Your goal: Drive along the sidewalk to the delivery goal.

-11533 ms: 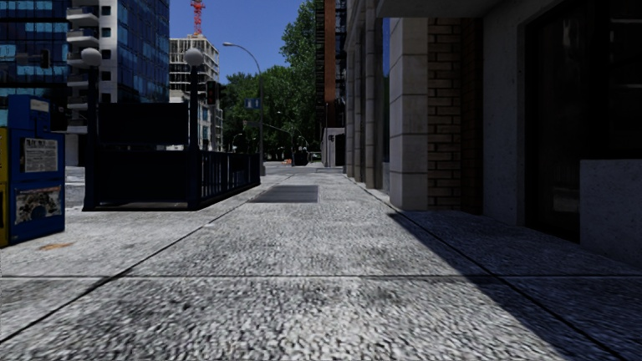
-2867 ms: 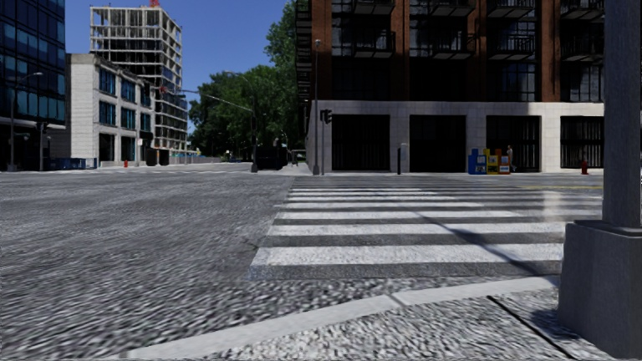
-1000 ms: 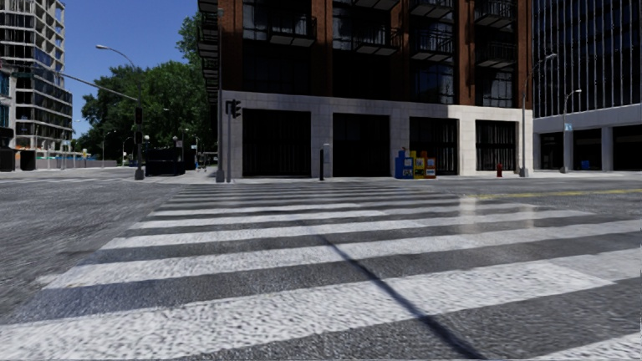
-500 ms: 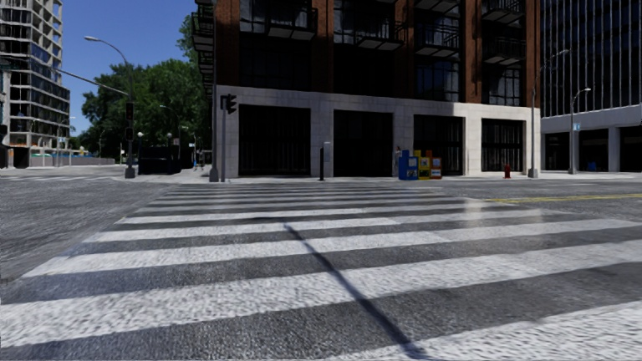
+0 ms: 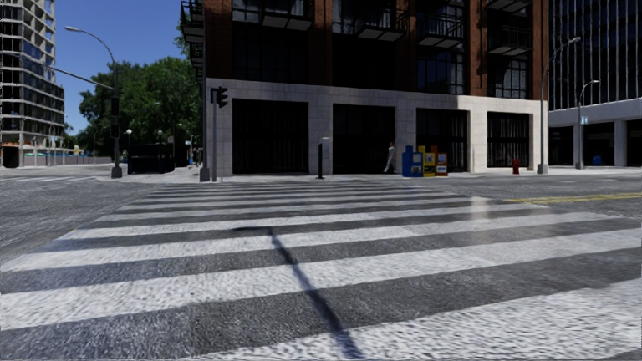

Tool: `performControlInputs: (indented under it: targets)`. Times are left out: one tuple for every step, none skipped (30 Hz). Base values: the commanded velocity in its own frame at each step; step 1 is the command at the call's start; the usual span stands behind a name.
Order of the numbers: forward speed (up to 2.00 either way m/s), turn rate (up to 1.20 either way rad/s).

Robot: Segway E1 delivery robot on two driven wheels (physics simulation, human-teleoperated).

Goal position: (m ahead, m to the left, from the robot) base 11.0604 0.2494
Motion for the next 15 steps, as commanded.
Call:
performControlInputs:
  targets:
    - [1.84,0.0]
    - [1.84,0.0]
    - [1.84,0.0]
    - [1.84,0.0]
    - [1.84,0.0]
    - [1.84,0.0]
    - [1.84,0.0]
    - [1.84,0.0]
    - [1.84,0.0]
    - [1.84,0.0]
    - [1.84,0.0]
    - [1.84,0.0]
    - [1.84,0.0]
    - [1.84,0.0]
    - [1.84,0.0]
